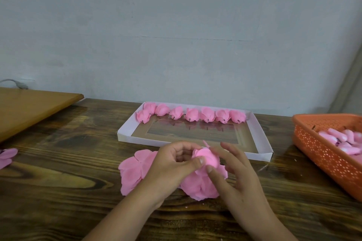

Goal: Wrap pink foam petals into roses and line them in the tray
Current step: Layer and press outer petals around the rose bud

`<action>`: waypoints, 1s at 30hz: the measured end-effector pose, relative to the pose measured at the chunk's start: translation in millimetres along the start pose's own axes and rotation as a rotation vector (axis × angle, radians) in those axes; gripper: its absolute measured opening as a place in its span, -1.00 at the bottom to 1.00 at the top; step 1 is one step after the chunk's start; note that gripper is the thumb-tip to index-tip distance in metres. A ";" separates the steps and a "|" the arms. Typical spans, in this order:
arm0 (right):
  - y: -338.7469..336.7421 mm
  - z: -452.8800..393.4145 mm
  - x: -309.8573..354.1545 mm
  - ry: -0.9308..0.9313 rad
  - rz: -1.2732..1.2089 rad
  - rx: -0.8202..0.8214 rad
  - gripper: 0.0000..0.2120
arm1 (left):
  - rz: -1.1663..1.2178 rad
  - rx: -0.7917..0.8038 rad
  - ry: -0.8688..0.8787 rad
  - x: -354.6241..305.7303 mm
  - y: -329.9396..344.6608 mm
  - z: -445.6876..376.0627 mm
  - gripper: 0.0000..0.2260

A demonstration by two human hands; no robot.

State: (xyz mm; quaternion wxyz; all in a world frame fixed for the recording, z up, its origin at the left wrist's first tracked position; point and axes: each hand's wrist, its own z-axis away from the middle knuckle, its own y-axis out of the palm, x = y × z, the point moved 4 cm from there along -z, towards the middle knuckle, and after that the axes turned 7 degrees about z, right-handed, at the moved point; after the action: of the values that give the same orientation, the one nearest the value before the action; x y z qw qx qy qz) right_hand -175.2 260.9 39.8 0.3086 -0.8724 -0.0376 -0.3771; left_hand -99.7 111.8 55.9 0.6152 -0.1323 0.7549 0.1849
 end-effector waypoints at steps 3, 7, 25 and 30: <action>-0.9 -1.3 -4.1 0.040 -0.048 0.008 -0.63 | -0.011 0.007 0.005 -0.3 -1.0 0.2 -0.81; -2.2 -2.4 -3.1 0.041 -0.075 -0.018 -0.58 | -0.067 0.019 0.017 0.9 -1.5 -0.3 -0.80; -4.7 -4.6 1.2 0.156 -0.306 -0.036 -0.66 | 0.017 0.047 -0.013 0.7 0.8 0.9 -0.82; -3.4 -5.2 5.1 0.214 -0.454 0.000 -0.73 | -0.072 0.049 0.009 1.9 -0.4 0.4 -0.82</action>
State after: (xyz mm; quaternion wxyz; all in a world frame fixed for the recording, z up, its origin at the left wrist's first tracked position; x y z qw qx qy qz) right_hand -175.9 259.8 47.8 0.2180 -0.7968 -0.1998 -0.5269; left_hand -99.6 111.6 53.9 0.6211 -0.1454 0.7567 0.1434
